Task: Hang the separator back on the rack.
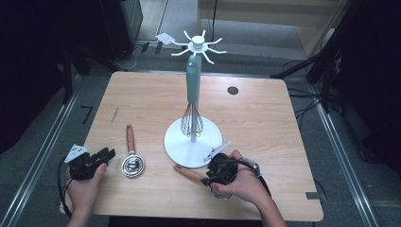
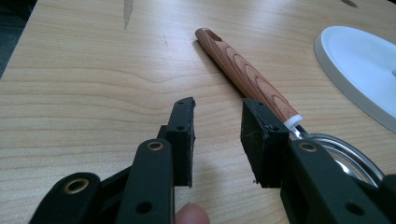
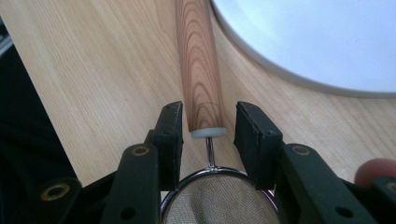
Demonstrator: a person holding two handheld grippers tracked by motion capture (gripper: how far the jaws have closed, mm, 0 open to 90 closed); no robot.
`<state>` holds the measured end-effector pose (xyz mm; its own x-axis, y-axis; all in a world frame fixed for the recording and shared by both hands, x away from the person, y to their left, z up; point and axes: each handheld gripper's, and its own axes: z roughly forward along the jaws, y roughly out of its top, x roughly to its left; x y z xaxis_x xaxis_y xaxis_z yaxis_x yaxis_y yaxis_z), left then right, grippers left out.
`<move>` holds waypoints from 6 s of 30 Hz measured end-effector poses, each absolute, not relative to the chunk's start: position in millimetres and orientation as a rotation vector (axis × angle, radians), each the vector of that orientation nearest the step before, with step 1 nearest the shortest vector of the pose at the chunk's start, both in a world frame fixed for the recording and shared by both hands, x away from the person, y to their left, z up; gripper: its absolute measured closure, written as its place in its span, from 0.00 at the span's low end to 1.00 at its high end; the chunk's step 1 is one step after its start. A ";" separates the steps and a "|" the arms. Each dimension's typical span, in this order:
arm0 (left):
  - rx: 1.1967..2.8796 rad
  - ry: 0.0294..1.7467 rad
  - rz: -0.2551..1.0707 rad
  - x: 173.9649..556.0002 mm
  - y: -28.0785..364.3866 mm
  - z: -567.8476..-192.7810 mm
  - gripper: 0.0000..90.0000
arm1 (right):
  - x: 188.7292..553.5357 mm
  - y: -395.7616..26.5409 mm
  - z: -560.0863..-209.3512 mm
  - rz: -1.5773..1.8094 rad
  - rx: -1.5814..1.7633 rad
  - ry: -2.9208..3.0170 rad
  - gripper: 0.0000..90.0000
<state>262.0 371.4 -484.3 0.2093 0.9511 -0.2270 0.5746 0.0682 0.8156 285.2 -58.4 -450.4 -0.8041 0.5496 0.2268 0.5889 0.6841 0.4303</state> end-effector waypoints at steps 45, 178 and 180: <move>1.537 1.547 0.574 262.0 377.0 -481.5 0.35 | 287.2 -78.2 -453.9 -0.853 -1.113 -2.785 0.80; 1.554 1.580 0.594 263.1 372.8 -483.0 0.10 | 287.8 -129.2 -283.6 -2.429 -1.414 -2.403 0.80; 1.554 1.579 0.595 263.1 372.8 -483.0 0.10 | 287.5 -128.6 -283.0 -2.435 -1.401 -2.408 0.80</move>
